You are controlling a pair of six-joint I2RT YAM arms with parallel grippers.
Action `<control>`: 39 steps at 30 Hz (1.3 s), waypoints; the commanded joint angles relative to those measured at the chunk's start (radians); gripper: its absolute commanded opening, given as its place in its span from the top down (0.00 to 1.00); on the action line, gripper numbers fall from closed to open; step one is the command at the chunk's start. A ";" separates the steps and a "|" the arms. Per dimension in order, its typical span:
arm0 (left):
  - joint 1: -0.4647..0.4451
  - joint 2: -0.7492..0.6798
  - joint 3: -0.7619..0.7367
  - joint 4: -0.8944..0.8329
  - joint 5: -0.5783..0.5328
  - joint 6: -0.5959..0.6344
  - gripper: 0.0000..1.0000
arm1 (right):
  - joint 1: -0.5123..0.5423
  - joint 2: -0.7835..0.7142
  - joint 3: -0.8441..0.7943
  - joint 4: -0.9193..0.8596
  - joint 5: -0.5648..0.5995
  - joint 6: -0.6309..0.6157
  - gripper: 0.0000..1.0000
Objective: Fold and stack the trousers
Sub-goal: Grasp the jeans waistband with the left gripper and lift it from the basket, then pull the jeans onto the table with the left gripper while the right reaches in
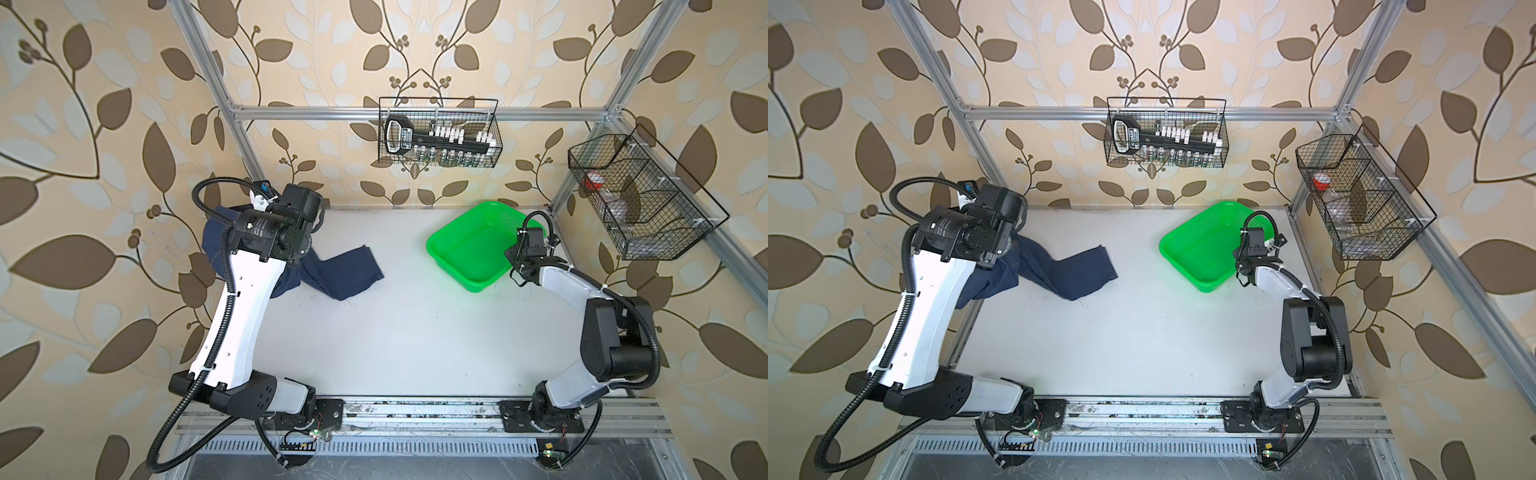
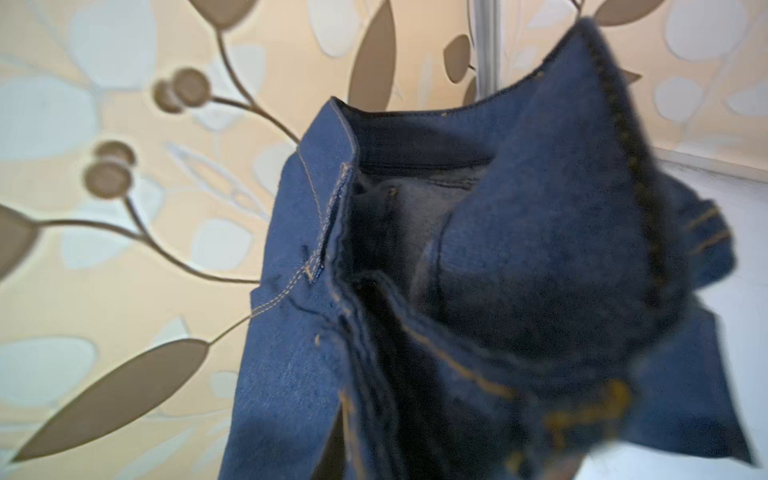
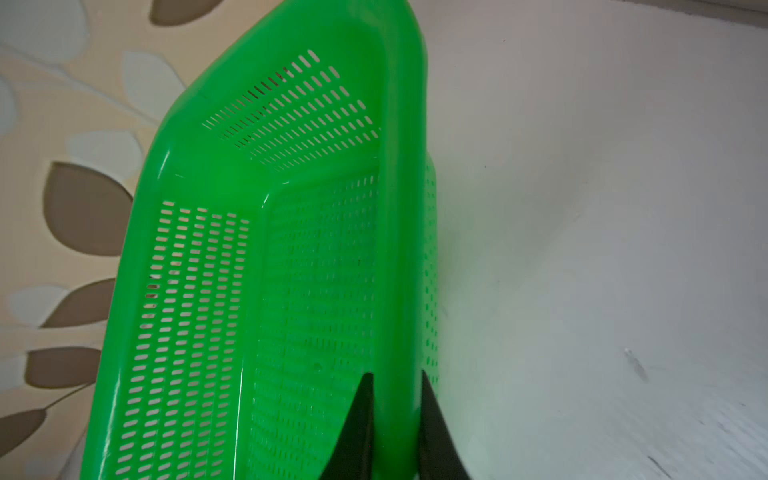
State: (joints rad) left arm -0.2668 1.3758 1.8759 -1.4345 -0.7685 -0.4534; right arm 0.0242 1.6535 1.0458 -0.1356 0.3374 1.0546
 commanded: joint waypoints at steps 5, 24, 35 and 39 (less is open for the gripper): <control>-0.121 -0.011 -0.188 0.346 0.577 -0.053 1.00 | 0.046 0.125 0.071 0.155 0.136 0.302 0.94; -0.448 0.366 -0.222 0.593 0.926 -0.018 0.66 | 0.080 0.153 0.015 0.440 -0.079 0.286 0.46; -0.440 0.242 -0.253 0.539 0.911 0.114 0.17 | 0.036 -0.274 -0.228 0.194 -0.326 -0.172 0.23; -0.389 0.201 -0.263 0.427 0.768 0.175 0.14 | 0.047 -0.430 -0.309 0.080 -0.425 -0.388 0.23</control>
State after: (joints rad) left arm -0.6979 1.6379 1.6135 -0.9070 0.1097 -0.3519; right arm 0.0616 1.2770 0.7837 0.0956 0.0151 0.8864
